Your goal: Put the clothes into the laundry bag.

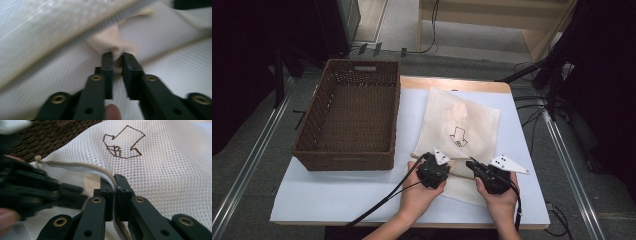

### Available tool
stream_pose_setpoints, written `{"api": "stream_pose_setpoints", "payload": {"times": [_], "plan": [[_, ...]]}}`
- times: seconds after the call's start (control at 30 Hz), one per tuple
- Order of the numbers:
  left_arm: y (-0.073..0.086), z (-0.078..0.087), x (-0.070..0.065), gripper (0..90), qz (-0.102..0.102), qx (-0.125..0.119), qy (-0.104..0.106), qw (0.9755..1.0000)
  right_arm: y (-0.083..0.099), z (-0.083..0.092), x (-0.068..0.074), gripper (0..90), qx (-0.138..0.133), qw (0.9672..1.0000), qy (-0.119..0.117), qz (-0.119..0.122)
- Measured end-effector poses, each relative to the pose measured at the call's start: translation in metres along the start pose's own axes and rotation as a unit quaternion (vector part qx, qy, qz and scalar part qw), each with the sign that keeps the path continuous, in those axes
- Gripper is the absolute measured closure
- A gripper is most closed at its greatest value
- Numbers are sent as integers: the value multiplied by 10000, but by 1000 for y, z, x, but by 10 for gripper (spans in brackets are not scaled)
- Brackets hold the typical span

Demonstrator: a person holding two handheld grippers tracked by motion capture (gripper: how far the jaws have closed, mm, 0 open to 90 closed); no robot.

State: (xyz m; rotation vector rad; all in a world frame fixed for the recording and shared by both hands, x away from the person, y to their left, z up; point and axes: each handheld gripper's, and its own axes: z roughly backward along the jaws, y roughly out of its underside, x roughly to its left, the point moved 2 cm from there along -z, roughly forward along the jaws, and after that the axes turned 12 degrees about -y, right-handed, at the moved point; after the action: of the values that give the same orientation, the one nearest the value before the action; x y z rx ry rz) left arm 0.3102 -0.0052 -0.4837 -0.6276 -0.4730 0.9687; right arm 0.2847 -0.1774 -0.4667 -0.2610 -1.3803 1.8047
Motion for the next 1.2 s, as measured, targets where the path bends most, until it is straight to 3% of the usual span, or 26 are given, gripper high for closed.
{"api": "stream_pose_setpoints", "payload": {"times": [0.1, 0.2, 0.23, 0.3, 0.37, 0.43, 0.53, 0.57, 0.63, 0.7, 0.77, 0.83, 0.9, 1.03, 1.1, 1.13, 1.2], "plan": [[-13, -16, -7, 877, 80, -92, -287, 9995, 1, 0, -2, 876, 13, 10000, -37, -4], [-25, -30, -9, 879, 115, -223, -675, 9974, 6, -3, -2, 877, 109, 9999, -44, -57], [-28, -35, -7, 879, 232, -286, -765, 9964, 7, -5, -2, 878, 156, 9999, -44, -33], [-31, -39, -5, 879, 502, -319, -745, 9954, 11, -8, 0, 877, 306, 9995, 34, 1], [-28, -36, -5, 864, 423, -290, -700, 9962, 15, -12, 1, 878, 455, 9989, 94, 45], [-20, -22, -4, 777, 239, -177, -434, 9986, 18, -14, 0, 876, 557, 9984, 96, -41], [-6, 11, 5, 734, 73, -355, -197, 9991, 21, -18, 0, 871, 680, 9976, 112, -12], [-1, 22, 8, 723, 64, -415, -44, 9991, 22, -19, 0, 864, 735, 9972, 116, 18], [6, 42, 16, 708, -33, -540, 50, 9985, 23, -22, 0, 826, 851, 9963, 116, 36], [11, 63, 25, 693, 3, -788, 249, 9966, 24, -24, 2, 763, 934, 9955, 124, 126], [13, 80, 34, 679, 25, -1081, 164, 9940, 24, -23, 4, 670, 938, 9955, 32, 166], [12, 88, 43, 662, 66, -1435, -179, 9895, 24, -18, 6, 576, 880, 9958, -84, 252], [12, 90, 53, 608, 349, -1612, -266, 9859, 23, -10, 8, 491, 727, 9967, -139, 326], [21, 68, 60, 597, 168, -1140, -520, 9920, 21, 24, 11, 428, 255, 9989, -269, 279], [28, 57, 64, 639, 172, -999, -715, 9923, 20, 46, 7, 418, -76, 9997, -156, 181], [31, 53, 66, 657, 196, -936, -761, 9925, 20, 55, 2, 426, -209, 9998, 24, 42], [37, 45, 69, 686, 216, -811, -805, 9932, 22, 65, -14, 434, -231, 9971, 662, -293]]}}
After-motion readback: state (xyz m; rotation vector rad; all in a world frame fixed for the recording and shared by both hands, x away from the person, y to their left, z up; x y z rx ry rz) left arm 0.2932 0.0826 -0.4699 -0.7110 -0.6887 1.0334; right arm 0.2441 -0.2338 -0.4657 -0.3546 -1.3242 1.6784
